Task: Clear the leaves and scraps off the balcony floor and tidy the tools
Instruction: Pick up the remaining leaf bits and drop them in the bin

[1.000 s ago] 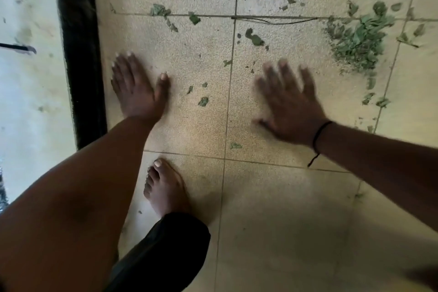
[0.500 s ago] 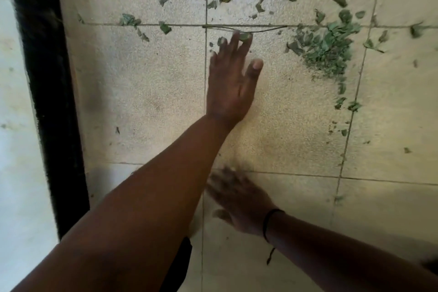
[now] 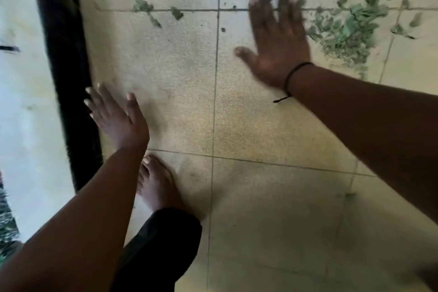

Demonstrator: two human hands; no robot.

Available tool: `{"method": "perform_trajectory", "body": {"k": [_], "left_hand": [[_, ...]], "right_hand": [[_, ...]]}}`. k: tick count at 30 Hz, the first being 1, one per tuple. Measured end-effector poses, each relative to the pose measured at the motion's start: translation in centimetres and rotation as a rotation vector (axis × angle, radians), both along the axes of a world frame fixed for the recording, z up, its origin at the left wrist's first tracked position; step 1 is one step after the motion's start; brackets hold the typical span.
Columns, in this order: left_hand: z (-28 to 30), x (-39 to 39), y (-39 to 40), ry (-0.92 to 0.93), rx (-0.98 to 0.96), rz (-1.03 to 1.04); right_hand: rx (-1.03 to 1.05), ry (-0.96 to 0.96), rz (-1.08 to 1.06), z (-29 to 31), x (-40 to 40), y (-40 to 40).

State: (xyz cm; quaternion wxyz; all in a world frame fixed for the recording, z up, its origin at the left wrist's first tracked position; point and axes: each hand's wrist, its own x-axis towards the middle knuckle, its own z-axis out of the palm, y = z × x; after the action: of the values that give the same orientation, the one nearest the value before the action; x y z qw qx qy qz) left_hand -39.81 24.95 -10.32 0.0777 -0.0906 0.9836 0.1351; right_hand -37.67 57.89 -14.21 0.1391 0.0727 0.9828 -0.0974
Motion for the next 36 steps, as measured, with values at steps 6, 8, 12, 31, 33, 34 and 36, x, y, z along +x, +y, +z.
{"method": "perform_trajectory", "body": {"k": [6,8,12,31,33,34,36], "left_hand": [[-2.7,1.3,-1.4,-0.117,-0.118,0.159],[-3.9,1.6,0.9,-0.132,-0.082,0.226],[-5.1,2.4,8.8,-0.122,-0.077,-0.040],[-1.8,8.5,23.1,-0.422,-0.018,-0.486],[-1.6,8.5,23.7,-0.455,-0.009,-0.436],[-1.5,8.4,24.1,-0.478,-0.014,-0.412],[-1.0,7.8,24.6,-0.548,-0.039,-0.390]], "right_hand": [[-0.027,0.111,0.022,1.6,6.1,1.9],[-0.032,0.086,0.057,1.3,10.2,1.4],[-0.144,-0.043,0.275,0.7,19.5,-0.4],[-0.091,-0.032,0.747,-0.6,23.1,9.1],[-0.080,0.001,0.611,-0.5,17.8,11.3],[-0.054,-0.003,0.555,-0.5,15.1,12.2],[0.034,-0.012,0.473,-0.4,10.4,13.6]]}}
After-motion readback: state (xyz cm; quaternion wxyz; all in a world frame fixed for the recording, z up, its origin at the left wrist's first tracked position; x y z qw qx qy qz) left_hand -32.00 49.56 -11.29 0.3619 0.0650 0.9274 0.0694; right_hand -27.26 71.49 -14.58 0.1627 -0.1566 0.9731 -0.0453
